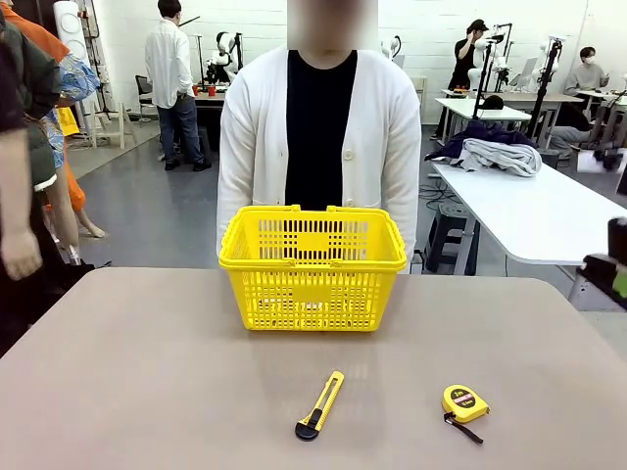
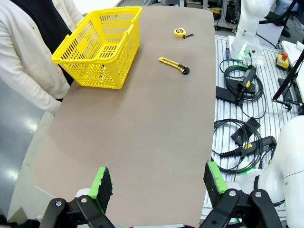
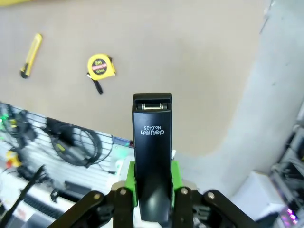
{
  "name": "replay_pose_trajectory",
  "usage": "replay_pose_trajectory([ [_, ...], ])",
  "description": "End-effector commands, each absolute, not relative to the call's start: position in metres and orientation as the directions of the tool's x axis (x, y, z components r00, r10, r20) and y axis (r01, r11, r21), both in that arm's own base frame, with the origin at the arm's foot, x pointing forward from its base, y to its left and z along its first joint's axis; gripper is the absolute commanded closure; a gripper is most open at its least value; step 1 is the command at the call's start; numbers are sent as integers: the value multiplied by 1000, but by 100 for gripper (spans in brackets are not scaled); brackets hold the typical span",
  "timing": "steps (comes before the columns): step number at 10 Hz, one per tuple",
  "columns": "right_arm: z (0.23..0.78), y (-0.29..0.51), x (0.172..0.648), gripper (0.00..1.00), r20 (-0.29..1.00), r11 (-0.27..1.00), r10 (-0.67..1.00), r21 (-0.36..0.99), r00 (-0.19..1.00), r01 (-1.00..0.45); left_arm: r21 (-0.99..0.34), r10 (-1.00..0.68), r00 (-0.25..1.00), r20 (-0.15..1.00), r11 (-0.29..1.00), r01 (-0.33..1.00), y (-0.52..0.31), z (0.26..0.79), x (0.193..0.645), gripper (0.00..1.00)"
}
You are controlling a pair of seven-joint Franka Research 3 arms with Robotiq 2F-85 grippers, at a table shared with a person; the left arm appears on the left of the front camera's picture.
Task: Place the items the person wants into the basket.
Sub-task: Pick up the item the person points to and place it in the Market Basket.
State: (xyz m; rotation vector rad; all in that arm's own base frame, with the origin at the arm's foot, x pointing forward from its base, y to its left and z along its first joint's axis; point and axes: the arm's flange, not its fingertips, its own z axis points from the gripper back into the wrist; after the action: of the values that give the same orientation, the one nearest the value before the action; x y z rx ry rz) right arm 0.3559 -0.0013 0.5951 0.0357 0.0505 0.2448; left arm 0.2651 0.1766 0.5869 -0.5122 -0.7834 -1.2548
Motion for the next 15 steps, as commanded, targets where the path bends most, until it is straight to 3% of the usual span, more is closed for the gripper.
replay_pose_trajectory([
  [1, 603, 4, 368, 100, -41, 974, 223, 53, 974, -221, 88, -627, 85, 775, 240, 967, 178, 588, 265, 0],
  [9, 611, -1, 363, 100, -29, 971, 237, 38, 971, -236, 88, -627, 85, 775, 240, 967, 178, 588, 265, 0],
  [10, 610, -1, 365, 69, -33, 972, 233, 37, 972, -232, 88, -627, 85, 775, 240, 967, 178, 588, 265, 0],
  [12, 663, 32, 400, 69, -21, 706, 704, -90, 710, -702, 88, -627, 85, 775, 240, 967, 178, 588, 265, 0],
  [14, 692, 99, 462, 69, -26, 461, 885, -100, 465, -882, 88, -627, 85, 775, 240, 967, 178, 588, 265, 0],
  [15, 695, 134, 487, 69, -24, 398, 915, -91, 402, -913, 88, -627, 85, 775, 240, 967, 178, 588, 265, 0],
])
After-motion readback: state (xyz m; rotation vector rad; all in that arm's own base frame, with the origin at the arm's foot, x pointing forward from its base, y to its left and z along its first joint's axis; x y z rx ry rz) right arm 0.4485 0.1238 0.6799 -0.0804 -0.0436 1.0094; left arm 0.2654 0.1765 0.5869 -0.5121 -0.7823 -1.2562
